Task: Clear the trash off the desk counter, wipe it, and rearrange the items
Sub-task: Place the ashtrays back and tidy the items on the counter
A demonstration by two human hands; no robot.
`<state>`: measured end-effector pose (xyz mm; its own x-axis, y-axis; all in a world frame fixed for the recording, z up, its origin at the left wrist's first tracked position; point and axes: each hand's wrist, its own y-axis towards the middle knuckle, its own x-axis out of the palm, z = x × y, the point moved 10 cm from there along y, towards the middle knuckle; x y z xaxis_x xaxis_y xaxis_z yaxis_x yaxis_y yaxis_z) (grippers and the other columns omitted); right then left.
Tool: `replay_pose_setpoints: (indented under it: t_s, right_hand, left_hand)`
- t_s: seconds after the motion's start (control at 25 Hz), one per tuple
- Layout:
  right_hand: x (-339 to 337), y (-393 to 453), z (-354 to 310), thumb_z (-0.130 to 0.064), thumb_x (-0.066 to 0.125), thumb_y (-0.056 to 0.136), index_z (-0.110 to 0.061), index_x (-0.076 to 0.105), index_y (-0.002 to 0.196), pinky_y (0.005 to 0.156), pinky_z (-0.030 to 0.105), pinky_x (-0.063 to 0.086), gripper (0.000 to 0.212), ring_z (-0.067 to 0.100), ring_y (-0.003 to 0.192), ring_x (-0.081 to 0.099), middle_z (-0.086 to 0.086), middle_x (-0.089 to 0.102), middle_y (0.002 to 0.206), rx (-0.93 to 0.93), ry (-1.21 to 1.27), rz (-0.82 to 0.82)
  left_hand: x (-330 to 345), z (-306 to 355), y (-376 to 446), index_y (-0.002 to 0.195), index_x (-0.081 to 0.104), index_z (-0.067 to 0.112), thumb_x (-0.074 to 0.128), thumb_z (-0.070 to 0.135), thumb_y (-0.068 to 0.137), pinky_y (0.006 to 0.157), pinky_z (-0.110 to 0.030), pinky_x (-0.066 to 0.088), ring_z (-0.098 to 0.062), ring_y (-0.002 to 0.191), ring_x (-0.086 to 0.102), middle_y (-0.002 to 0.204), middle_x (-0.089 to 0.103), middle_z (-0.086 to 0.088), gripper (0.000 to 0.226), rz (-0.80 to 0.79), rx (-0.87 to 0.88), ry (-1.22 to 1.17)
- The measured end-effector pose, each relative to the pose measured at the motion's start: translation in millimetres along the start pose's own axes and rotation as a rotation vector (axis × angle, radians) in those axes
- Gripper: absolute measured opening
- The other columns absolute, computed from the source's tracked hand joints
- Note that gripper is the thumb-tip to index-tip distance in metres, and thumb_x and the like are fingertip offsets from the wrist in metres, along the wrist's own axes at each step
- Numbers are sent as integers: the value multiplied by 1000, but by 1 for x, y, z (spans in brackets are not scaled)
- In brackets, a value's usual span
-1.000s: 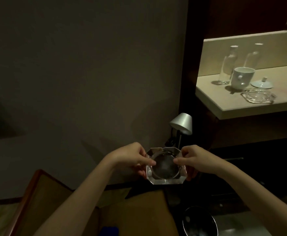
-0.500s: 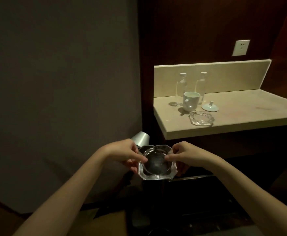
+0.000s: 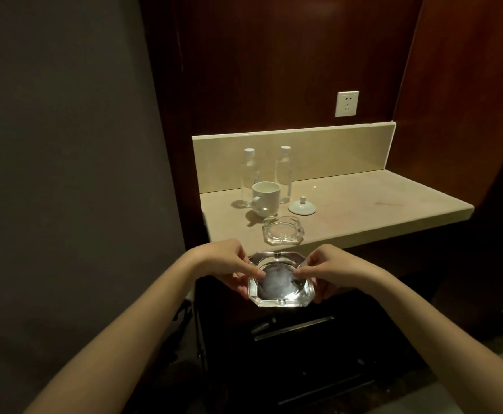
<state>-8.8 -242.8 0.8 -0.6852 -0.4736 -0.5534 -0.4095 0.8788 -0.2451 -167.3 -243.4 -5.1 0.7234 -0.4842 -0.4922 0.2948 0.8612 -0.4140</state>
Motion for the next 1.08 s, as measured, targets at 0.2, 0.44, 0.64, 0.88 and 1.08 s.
replay_pose_setpoints:
  t_s: [0.2, 0.44, 0.64, 0.88, 1.08]
  right_hand:
    - [-43, 19, 22, -23, 65, 89, -13, 65, 65, 43, 18, 48, 26, 13, 46, 64, 6, 60, 54, 40, -28, 70]
    - [-93, 55, 57, -23, 64, 89, -10, 66, 69, 43, 19, 48, 24, 14, 44, 63, 8, 59, 55, 86, -19, 66]
    - [-147, 110, 88, -21, 62, 91, 0, 66, 87, 45, 21, 50, 22, 15, 45, 62, 16, 59, 65, 97, -48, 62]
    - [-207, 176, 128, -17, 62, 92, 5, 64, 96, 52, 26, 56, 22, 16, 45, 63, 16, 62, 62, 133, -81, -22]
    - [-221, 214, 151, -18, 63, 91, 13, 64, 102, 51, 24, 55, 33, 14, 48, 64, 14, 66, 67, 137, -111, -108]
  left_hand:
    - [2, 31, 55, 69, 62, 5, 72, 20, 85, 62, -21, 58, -13, 56, 69, 53, 66, 0, 24, -4, 64, 69]
    - [4, 59, 123, 71, 60, 1, 71, 21, 86, 62, -19, 57, -11, 54, 68, 56, 67, -3, 27, -22, -2, 105]
    - [-3, 82, 193, 84, 63, -5, 72, 20, 85, 58, -18, 56, -14, 54, 69, 57, 67, -6, 27, 11, -63, 72]
    - [-7, 107, 272, 98, 64, -9, 73, 20, 84, 56, -21, 56, -11, 48, 64, 66, 65, -9, 34, 181, -114, 117]
    - [-16, 113, 306, 102, 58, 8, 76, 33, 80, 77, -30, 48, -19, 83, 59, 92, 63, -7, 37, 317, -132, 347]
